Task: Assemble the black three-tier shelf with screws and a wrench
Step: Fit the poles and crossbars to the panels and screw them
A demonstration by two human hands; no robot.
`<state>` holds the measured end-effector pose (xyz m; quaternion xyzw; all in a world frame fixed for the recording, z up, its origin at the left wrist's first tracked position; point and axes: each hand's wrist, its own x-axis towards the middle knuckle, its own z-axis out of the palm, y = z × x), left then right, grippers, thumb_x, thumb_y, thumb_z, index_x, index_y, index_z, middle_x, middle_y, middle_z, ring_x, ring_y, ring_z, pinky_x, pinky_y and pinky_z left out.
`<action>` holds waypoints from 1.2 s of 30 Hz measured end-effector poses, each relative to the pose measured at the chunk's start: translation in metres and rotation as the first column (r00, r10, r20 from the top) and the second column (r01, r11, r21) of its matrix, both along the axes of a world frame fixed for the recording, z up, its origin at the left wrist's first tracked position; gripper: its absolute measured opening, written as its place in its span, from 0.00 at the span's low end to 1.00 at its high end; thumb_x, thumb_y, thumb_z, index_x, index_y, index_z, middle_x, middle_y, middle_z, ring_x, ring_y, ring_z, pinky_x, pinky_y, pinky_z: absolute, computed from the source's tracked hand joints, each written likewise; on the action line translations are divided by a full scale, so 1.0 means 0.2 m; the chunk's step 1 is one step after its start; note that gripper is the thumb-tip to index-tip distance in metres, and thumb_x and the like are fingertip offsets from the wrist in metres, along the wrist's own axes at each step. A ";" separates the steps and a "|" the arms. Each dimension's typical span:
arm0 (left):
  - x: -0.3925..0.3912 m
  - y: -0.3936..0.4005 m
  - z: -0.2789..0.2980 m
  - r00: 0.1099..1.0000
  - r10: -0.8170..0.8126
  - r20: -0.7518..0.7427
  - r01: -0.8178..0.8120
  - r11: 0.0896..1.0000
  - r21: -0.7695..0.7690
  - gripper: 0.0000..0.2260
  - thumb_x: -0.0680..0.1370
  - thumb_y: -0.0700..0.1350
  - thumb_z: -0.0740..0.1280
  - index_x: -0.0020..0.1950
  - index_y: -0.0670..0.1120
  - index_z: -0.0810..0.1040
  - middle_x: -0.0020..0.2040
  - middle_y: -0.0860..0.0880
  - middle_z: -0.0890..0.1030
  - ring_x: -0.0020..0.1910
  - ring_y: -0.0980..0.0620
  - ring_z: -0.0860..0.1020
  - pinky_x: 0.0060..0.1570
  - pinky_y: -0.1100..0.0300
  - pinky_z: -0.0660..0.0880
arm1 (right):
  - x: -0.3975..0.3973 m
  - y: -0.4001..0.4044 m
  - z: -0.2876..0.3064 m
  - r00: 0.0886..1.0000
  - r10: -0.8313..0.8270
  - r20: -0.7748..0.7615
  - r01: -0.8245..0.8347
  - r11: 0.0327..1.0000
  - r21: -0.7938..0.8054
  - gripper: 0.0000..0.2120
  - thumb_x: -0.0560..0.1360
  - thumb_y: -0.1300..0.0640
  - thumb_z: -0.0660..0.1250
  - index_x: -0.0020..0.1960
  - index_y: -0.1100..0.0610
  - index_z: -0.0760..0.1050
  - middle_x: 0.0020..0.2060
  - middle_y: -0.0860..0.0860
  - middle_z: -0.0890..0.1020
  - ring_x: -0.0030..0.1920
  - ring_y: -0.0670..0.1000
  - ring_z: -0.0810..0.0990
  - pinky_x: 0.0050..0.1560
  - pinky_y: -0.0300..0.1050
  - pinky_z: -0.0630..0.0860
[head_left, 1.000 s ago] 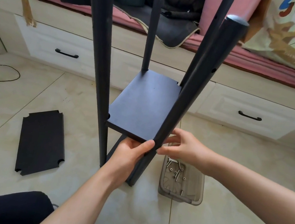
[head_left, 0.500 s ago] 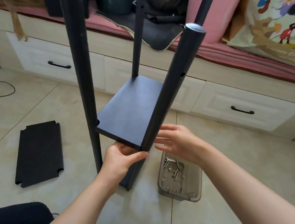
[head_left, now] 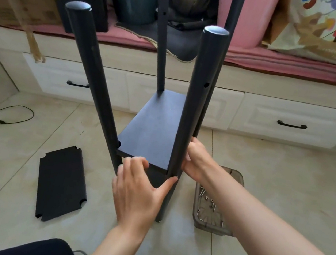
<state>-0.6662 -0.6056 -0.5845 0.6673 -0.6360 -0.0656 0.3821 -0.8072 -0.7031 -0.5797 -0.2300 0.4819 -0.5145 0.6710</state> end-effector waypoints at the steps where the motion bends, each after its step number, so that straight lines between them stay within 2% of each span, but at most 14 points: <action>1: 0.01 -0.02 0.00 0.995 -0.033 0.096 0.039 0.998 -0.057 0.30 0.66 0.63 0.75 0.57 0.44 0.74 0.51 0.48 0.76 0.50 0.42 0.76 0.47 0.44 0.75 | -0.01 0.00 -0.01 1.000 0.013 0.010 -0.012 1.000 -0.017 0.19 0.76 0.69 0.63 0.66 0.65 0.66 0.37 0.55 0.83 0.32 0.52 0.85 0.29 0.44 0.79; 4: 0.04 -0.10 -0.01 0.913 -0.185 0.362 0.246 0.961 -0.129 0.30 0.71 0.59 0.74 0.66 0.42 0.79 0.63 0.44 0.79 0.63 0.40 0.76 0.67 0.38 0.70 | -0.02 -0.01 -0.01 0.998 0.050 0.032 -0.048 0.997 -0.064 0.13 0.77 0.72 0.59 0.59 0.63 0.67 0.24 0.50 0.79 0.26 0.49 0.81 0.25 0.41 0.77; 7: 0.04 -0.16 0.00 0.808 -0.294 0.511 0.388 0.917 -0.086 0.25 0.76 0.56 0.64 0.67 0.44 0.80 0.70 0.46 0.77 0.71 0.41 0.74 0.72 0.40 0.66 | -0.03 -0.02 -0.02 0.998 0.052 0.035 -0.049 0.995 -0.084 0.08 0.78 0.69 0.62 0.55 0.62 0.67 0.23 0.49 0.79 0.24 0.49 0.80 0.25 0.41 0.76; 10: 0.03 -0.19 -0.01 0.760 -0.384 0.525 0.449 0.894 0.003 0.27 0.78 0.57 0.57 0.72 0.45 0.76 0.73 0.50 0.75 0.77 0.46 0.66 0.75 0.41 0.63 | -0.04 -0.02 -0.03 0.999 0.033 0.022 -0.032 0.997 -0.074 0.14 0.76 0.63 0.69 0.59 0.62 0.70 0.30 0.51 0.84 0.31 0.51 0.84 0.30 0.44 0.79; 12: 0.05 -0.19 -0.04 0.752 -0.384 0.535 0.460 0.888 -0.010 0.27 0.79 0.57 0.57 0.73 0.44 0.75 0.72 0.50 0.75 0.76 0.47 0.68 0.74 0.43 0.65 | -0.04 -0.02 -0.03 0.999 0.043 0.014 -0.042 0.997 -0.072 0.20 0.72 0.61 0.72 0.61 0.62 0.70 0.33 0.51 0.85 0.35 0.51 0.86 0.32 0.45 0.80; 15: 0.05 -0.19 -0.06 0.754 -0.363 0.547 0.451 0.892 -0.030 0.26 0.80 0.56 0.57 0.73 0.44 0.75 0.72 0.50 0.76 0.75 0.47 0.69 0.74 0.44 0.65 | -0.06 -0.02 -0.03 0.997 0.071 0.013 -0.069 0.995 -0.077 0.18 0.72 0.62 0.72 0.59 0.63 0.72 0.35 0.52 0.86 0.38 0.52 0.86 0.34 0.46 0.80; 18: 0.04 -0.20 -0.07 0.757 -0.343 0.556 0.457 0.886 -0.076 0.25 0.80 0.55 0.58 0.71 0.42 0.76 0.71 0.48 0.77 0.74 0.45 0.70 0.73 0.43 0.63 | -0.09 -0.03 -0.03 0.995 0.092 0.024 -0.090 0.994 -0.063 0.17 0.77 0.61 0.70 0.63 0.64 0.71 0.40 0.55 0.85 0.41 0.54 0.86 0.38 0.49 0.81; 20: 0.04 -0.20 -0.07 0.760 -0.340 0.554 0.459 0.884 -0.087 0.25 0.80 0.55 0.58 0.71 0.42 0.77 0.70 0.48 0.77 0.74 0.45 0.71 0.73 0.42 0.61 | -0.12 -0.02 -0.03 0.991 0.133 0.022 -0.132 0.990 -0.045 0.16 0.80 0.57 0.67 0.64 0.64 0.73 0.41 0.55 0.86 0.44 0.55 0.86 0.43 0.51 0.82; 24: 0.04 -0.19 -0.08 0.764 -0.348 0.543 0.454 0.888 -0.069 0.25 0.81 0.55 0.58 0.71 0.42 0.77 0.70 0.46 0.77 0.74 0.44 0.70 0.75 0.41 0.58 | -0.21 -0.01 -0.04 0.986 0.152 0.064 -0.153 0.988 0.019 0.18 0.83 0.50 0.60 0.64 0.62 0.74 0.51 0.59 0.85 0.52 0.57 0.85 0.51 0.53 0.82; 28: 0.03 -0.19 -0.08 0.771 -0.346 0.535 0.444 0.894 -0.062 0.24 0.80 0.54 0.58 0.71 0.41 0.77 0.69 0.46 0.79 0.74 0.43 0.71 0.75 0.39 0.58 | -0.37 0.01 -0.13 0.987 0.135 0.082 -0.146 0.979 0.141 0.14 0.84 0.52 0.56 0.61 0.61 0.71 0.51 0.61 0.85 0.51 0.58 0.85 0.47 0.51 0.83; 30: 0.03 -0.19 -0.08 0.775 -0.349 0.527 0.443 0.894 -0.060 0.24 0.81 0.54 0.58 0.72 0.41 0.76 0.69 0.46 0.78 0.74 0.43 0.71 0.75 0.39 0.57 | -0.47 0.03 -0.21 0.988 0.154 0.004 -0.151 0.964 0.217 0.13 0.84 0.54 0.56 0.62 0.62 0.72 0.48 0.60 0.86 0.50 0.58 0.86 0.45 0.50 0.83; 32: 0.03 -0.18 -0.08 0.778 -0.366 0.510 0.447 0.894 -0.040 0.25 0.81 0.54 0.58 0.72 0.42 0.75 0.69 0.46 0.78 0.74 0.44 0.70 0.76 0.40 0.55 | -0.56 0.08 -0.32 0.972 0.158 -0.174 -0.099 0.946 0.309 0.13 0.84 0.57 0.58 0.64 0.63 0.73 0.48 0.59 0.86 0.47 0.56 0.86 0.44 0.49 0.83; 34: 0.02 -0.18 -0.08 0.781 -0.378 0.497 0.448 0.894 -0.025 0.24 0.81 0.54 0.58 0.72 0.42 0.74 0.69 0.46 0.78 0.75 0.44 0.69 0.77 0.41 0.53 | -0.64 0.14 -0.46 0.925 0.157 -0.346 -0.009 0.920 0.392 0.12 0.82 0.60 0.60 0.62 0.64 0.74 0.46 0.58 0.85 0.45 0.56 0.86 0.42 0.49 0.81; 36: 0.02 -0.17 -0.08 0.793 -0.381 0.475 0.447 0.894 -0.027 0.24 0.81 0.54 0.58 0.73 0.42 0.74 0.69 0.46 0.78 0.75 0.43 0.69 0.78 0.43 0.51 | -0.68 0.20 -0.58 0.878 0.185 -0.442 0.040 0.891 0.452 0.10 0.82 0.61 0.61 0.58 0.66 0.76 0.43 0.58 0.85 0.41 0.56 0.84 0.41 0.48 0.80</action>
